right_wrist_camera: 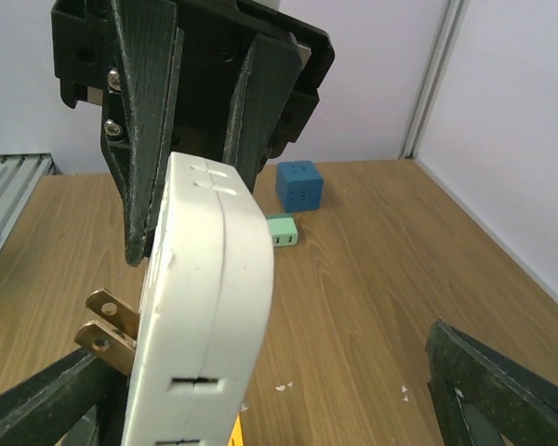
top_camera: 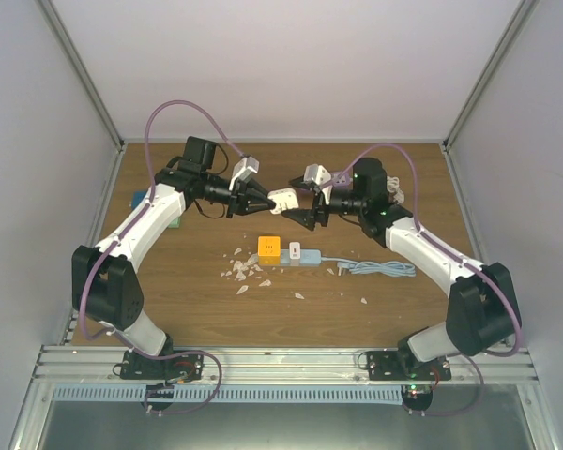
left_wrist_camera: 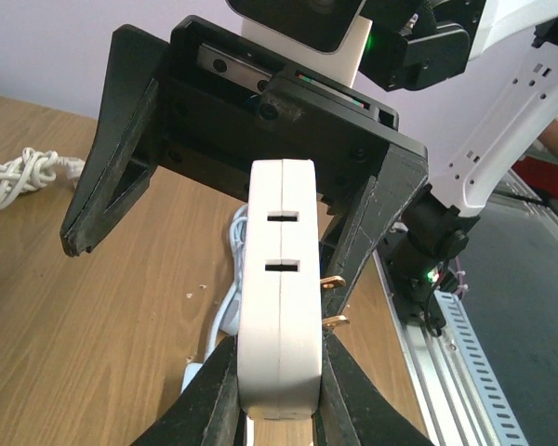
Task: Pull the plug off the socket
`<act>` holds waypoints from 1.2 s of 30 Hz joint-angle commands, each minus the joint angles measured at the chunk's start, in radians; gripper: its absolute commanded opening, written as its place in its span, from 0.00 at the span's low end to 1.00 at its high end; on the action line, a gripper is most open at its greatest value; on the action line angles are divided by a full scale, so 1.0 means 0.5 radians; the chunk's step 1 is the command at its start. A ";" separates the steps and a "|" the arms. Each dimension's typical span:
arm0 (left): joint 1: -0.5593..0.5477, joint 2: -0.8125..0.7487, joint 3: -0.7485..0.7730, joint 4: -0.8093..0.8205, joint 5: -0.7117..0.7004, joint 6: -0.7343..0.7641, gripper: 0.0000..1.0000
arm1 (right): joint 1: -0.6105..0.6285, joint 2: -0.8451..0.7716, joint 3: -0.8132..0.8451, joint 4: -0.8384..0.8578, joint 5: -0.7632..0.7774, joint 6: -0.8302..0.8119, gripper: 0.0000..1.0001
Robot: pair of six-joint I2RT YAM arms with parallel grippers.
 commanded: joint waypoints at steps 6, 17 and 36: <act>-0.076 -0.033 0.036 -0.192 0.009 0.218 0.00 | -0.044 0.091 0.198 -0.022 0.073 -0.008 0.84; -0.128 -0.018 0.070 -0.366 -0.049 0.426 0.00 | -0.114 0.175 0.357 -0.059 0.065 -0.014 0.83; 0.024 -0.021 -0.047 -0.113 -0.107 0.149 0.00 | -0.115 0.148 0.462 -0.184 -0.003 -0.014 0.80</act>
